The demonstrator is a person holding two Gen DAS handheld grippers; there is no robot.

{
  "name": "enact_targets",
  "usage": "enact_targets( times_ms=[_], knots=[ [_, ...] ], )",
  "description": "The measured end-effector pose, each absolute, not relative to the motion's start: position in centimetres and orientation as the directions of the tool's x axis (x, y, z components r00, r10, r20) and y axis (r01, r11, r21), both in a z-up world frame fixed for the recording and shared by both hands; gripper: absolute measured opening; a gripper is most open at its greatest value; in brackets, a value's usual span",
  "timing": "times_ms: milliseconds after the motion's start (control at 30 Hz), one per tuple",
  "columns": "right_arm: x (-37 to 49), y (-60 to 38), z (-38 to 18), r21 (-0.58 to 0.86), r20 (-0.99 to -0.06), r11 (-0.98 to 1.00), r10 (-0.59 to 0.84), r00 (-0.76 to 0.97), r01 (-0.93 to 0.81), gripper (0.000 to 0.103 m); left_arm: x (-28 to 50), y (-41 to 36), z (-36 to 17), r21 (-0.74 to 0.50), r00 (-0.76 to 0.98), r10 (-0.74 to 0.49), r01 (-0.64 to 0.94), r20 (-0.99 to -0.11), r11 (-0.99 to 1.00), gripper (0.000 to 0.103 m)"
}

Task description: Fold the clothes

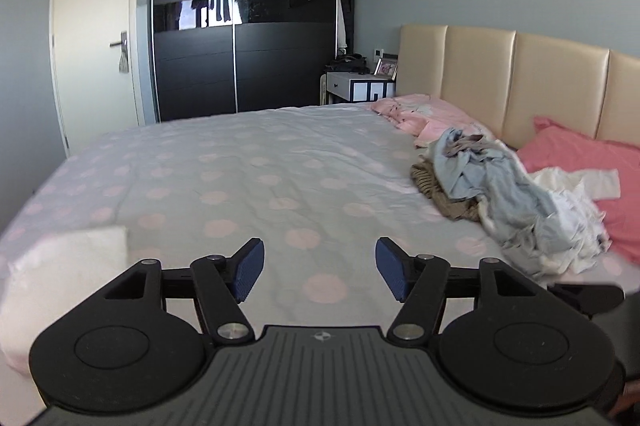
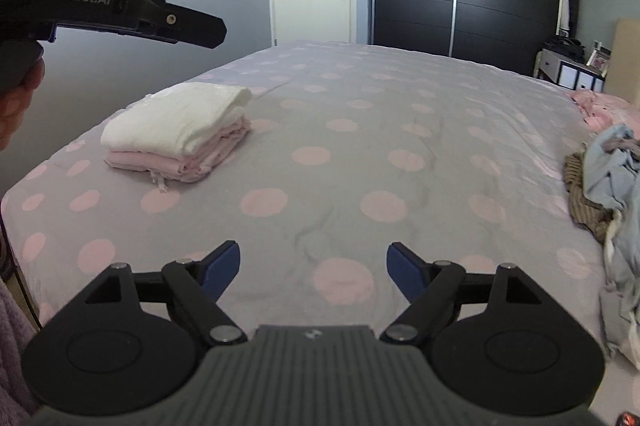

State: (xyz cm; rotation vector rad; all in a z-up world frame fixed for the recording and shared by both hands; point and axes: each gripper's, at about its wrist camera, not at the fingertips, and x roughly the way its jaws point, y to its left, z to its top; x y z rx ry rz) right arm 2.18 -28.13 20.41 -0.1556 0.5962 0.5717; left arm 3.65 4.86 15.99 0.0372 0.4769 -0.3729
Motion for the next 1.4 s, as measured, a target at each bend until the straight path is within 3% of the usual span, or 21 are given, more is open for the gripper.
enact_targets(
  times_ms=[233, 367, 533, 633, 733, 900, 1067, 1167, 1233, 1267, 1400],
  knots=[
    [-0.6, -33.9, 17.5, 0.057, -0.618, 0.899, 0.373, 0.693, -0.433, 0.084, 0.7, 0.7, 10.2, -0.159, 0.796, -0.345, 0.308, -0.497, 0.938, 0.061],
    [-0.3, -34.6, 16.3, 0.063, -0.624, 0.912, 0.354, 0.697, -0.406, 0.084, -1.3, -0.1, 6.7, -0.129, 0.803, -0.269, 0.237, -0.532, 0.963, 0.061],
    [-0.3, -34.8, 15.4, 0.018, -0.567, 0.925, 0.323, 0.758, -0.38, 0.085, -1.2, -0.4, 3.9, -0.079, 0.775, -0.183, 0.17, -0.605, 0.982, 0.061],
    [-0.1, -34.9, 14.9, 0.016, -0.549, 0.935, 0.305, 0.778, -0.355, 0.085, -1.0, -0.4, 3.2, -0.051, 0.787, -0.147, 0.146, -0.6, 0.988, 0.062],
    [0.5, -34.8, 14.3, 0.025, -0.54, 0.941, 0.297, 0.788, -0.338, 0.086, -1.0, -0.6, 2.8, -0.002, 0.813, -0.099, 0.12, -0.574, 0.993, 0.073],
    [1.7, -34.4, 13.1, 0.009, -0.537, 0.953, 0.26, 0.802, -0.302, 0.088, -0.5, 0.1, 2.0, 0.001, 0.821, -0.069, 0.085, -0.567, 0.996, 0.074],
    [3.1, -34.0, 12.2, 0.041, -0.555, 0.958, 0.258, 0.791, -0.284, 0.091, -0.5, 0.5, 1.9, 0.045, 0.865, -0.029, 0.06, -0.502, 0.997, 0.077],
    [3.5, -33.6, 12.3, 0.035, -0.537, 0.961, 0.251, 0.805, -0.276, 0.092, -0.4, 0.9, 2.0, 0.019, 0.879, -0.042, 0.058, -0.475, 0.998, 0.088],
    [3.6, -33.3, 12.4, 0.028, -0.521, 0.961, 0.25, 0.816, -0.277, 0.093, -0.1, 1.2, 1.9, 0.003, 0.875, -0.045, 0.052, -0.481, 0.999, 0.094],
    [3.7, -33.1, 12.4, 0.027, -0.514, 0.96, 0.251, 0.82, -0.278, 0.093, 0.1, 1.2, 1.7, -0.001, 0.87, -0.044, 0.05, -0.491, 0.999, 0.103],
    [3.9, -32.5, 12.3, 0.023, -0.514, 0.956, 0.263, 0.817, -0.294, 0.096, 0.8, 1.6, 0.8, -0.021, 0.844, -0.041, 0.035, -0.535, 0.999, 0.103]
  ],
)
